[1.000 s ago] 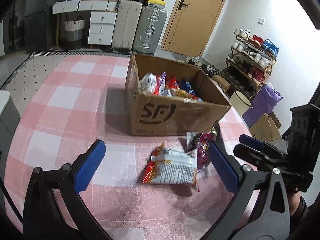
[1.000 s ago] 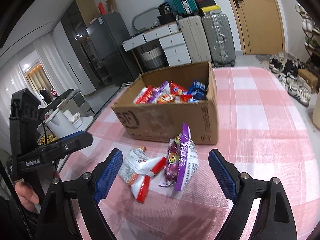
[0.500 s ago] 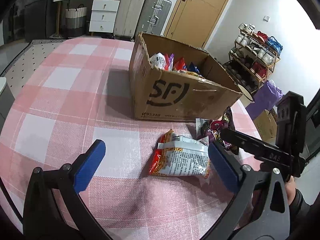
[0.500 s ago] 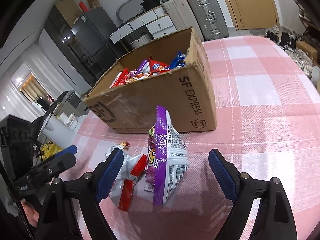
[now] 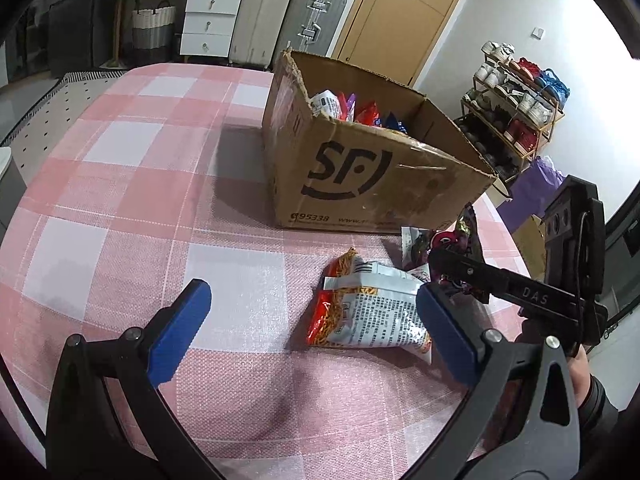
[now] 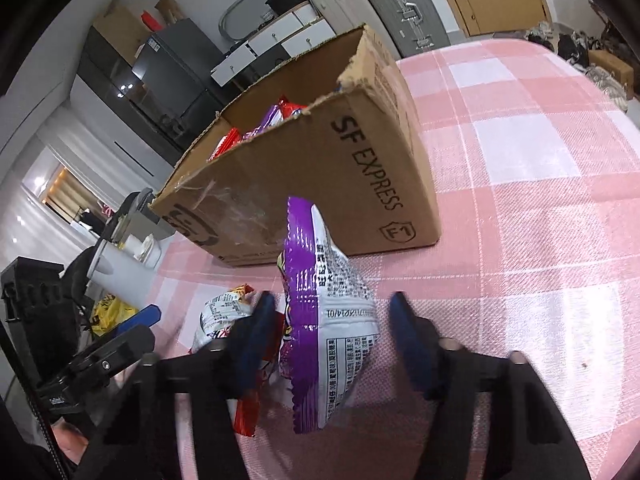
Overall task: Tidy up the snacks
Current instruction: 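Grasp the purple candy bag with the right gripper, then grasp the white chip bag with the left gripper while the right gripper holds the purple bag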
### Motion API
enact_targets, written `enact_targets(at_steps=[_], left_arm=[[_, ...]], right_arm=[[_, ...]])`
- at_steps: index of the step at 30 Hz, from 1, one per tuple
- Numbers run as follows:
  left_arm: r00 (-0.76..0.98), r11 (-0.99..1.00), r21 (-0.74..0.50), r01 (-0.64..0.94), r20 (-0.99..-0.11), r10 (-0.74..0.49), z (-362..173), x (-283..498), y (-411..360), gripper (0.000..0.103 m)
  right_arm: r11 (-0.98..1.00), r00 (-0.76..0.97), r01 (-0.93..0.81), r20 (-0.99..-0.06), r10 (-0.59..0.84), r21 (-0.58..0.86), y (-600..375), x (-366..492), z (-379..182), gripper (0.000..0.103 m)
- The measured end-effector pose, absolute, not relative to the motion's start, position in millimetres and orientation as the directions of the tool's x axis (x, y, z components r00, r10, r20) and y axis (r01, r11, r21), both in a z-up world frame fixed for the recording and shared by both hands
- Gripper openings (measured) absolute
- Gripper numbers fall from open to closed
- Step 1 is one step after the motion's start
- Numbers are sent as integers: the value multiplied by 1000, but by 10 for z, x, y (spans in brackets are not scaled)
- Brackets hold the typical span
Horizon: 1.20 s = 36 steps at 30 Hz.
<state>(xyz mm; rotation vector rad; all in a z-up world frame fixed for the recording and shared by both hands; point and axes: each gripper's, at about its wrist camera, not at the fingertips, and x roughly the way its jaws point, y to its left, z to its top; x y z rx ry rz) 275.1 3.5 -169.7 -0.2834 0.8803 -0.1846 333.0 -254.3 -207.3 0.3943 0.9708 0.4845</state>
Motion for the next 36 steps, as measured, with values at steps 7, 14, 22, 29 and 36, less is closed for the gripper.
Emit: enact_targets(at_steps=[7, 14, 22, 29, 36], left_arm=[[624, 953, -302, 37, -738, -258, -1700, 2731, 34, 102], [636, 952, -301, 51, -725, -263, -1662, 2666, 9, 102], [638, 950, -307, 58, -721, -272, -1624, 2606, -17, 102], [616, 947, -311, 76, -733, -290, -1664, 2610, -91, 102], [575, 945, -310, 106, -756, -313, -1743, 2713, -233, 102]], right_arm=[[827, 512, -220, -661, 549, 517, -2615, 3229, -2065, 39], [820, 542, -235, -630, 556, 522, -2669, 3122, -1915, 38], [823, 555, -243, -622, 553, 514, -2686, 2992, -1804, 38], [831, 576, -257, -612, 542, 494, -2742, 2885, -1680, 38], [825, 589, -257, -595, 547, 504, -2822, 2755, -1605, 39]])
